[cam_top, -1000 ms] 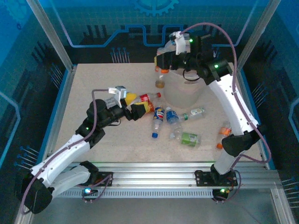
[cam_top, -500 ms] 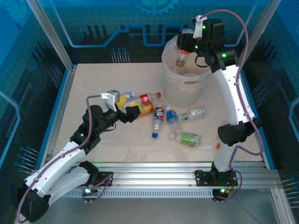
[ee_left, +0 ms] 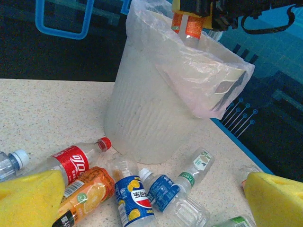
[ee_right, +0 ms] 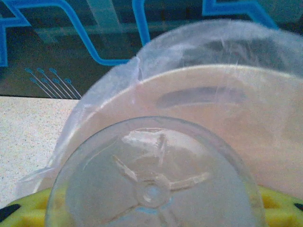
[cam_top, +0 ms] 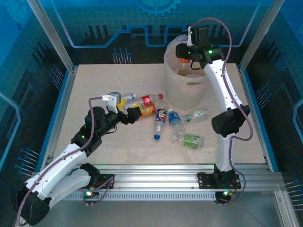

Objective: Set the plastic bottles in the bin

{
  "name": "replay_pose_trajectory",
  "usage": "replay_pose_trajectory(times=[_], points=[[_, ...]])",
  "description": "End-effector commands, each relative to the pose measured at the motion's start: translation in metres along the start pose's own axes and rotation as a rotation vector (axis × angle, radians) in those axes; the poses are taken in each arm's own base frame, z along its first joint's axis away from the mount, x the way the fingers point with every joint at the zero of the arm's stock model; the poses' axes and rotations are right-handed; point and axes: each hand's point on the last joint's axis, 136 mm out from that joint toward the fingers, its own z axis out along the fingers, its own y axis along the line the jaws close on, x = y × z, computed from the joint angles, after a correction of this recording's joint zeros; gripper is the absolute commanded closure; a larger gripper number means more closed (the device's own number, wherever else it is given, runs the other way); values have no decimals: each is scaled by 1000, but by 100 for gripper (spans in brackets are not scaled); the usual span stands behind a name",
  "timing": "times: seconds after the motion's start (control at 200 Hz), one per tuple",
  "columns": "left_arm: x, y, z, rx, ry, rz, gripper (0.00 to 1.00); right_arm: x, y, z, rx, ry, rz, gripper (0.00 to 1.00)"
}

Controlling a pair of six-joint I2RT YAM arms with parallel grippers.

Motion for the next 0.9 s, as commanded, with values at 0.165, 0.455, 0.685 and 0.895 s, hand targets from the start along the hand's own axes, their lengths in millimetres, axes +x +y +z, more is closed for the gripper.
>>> replay_pose_trajectory(times=[0.165, 0.455, 0.685, 0.895], points=[[5, 8, 0, -41, 8, 21, 1, 36, -13, 26, 2, 120, 131, 54], [9, 12, 2, -65, 33, 20, 1, 69, -28, 46, 23, 220, 184, 47], [11, 15, 4, -83, 46, 12, 1, 84, -38, 50, 64, 265, 170, 29], [12, 20, 5, -110, 60, 8, 1, 67, -38, 33, 66, 219, 140, 14]])
